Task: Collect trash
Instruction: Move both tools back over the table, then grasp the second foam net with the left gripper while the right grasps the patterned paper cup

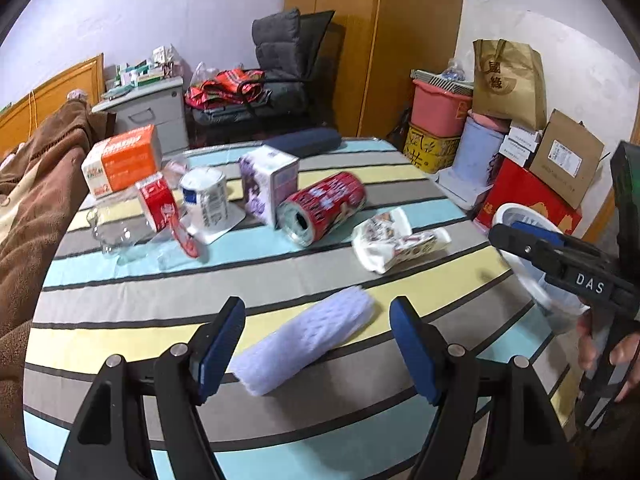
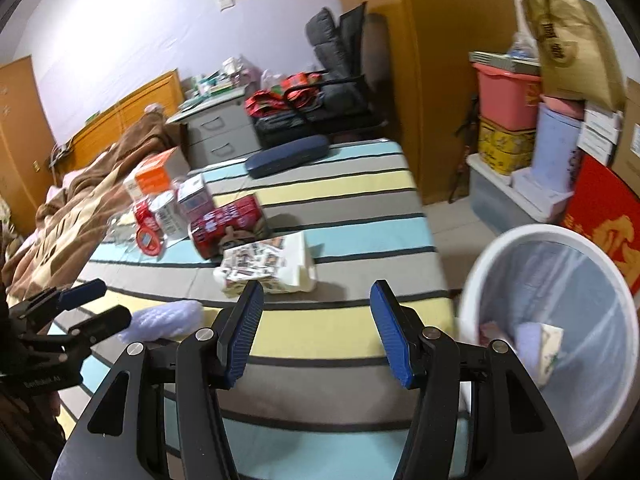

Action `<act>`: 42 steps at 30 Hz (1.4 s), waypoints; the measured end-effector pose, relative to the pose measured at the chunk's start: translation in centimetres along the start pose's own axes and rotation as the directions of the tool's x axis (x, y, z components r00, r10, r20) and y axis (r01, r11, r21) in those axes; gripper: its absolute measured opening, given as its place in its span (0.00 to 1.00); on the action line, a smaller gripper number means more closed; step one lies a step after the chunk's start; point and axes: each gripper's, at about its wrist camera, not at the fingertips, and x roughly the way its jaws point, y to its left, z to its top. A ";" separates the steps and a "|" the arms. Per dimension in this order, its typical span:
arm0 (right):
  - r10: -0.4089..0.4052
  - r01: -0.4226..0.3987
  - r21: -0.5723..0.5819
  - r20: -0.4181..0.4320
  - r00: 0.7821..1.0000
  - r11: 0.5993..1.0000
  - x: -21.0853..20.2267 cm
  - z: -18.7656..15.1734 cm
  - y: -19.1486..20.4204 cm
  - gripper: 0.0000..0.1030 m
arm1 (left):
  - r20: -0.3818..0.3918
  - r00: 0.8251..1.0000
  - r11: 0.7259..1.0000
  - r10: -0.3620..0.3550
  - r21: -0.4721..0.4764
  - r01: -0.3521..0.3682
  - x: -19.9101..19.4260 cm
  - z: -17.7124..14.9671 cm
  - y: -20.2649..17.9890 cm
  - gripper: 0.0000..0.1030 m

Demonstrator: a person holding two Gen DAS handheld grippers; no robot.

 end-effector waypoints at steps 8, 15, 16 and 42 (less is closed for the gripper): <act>0.068 -0.072 -0.125 -0.036 0.997 0.990 2.3 0.6 2.4 0.56 | -0.084 0.996 0.999 -0.035 0.025 0.037 2.3 -0.9 1.4 0.76; 0.114 -0.128 -0.290 -0.066 0.991 0.949 3.6 1.3 3.2 0.56 | -0.129 0.991 0.996 -0.021 0.086 0.032 4.2 -0.8 1.3 0.77; 0.117 -0.134 -0.300 -0.074 0.990 0.944 3.8 1.4 3.1 0.56 | -0.135 0.991 0.995 -0.024 0.096 0.037 4.5 -0.8 1.2 0.77; 0.128 -0.187 -0.357 -0.182 0.975 0.915 5.2 0.2 2.8 0.26 | -0.147 0.989 1.000 -0.007 -0.004 0.006 5.9 -0.4 3.1 0.36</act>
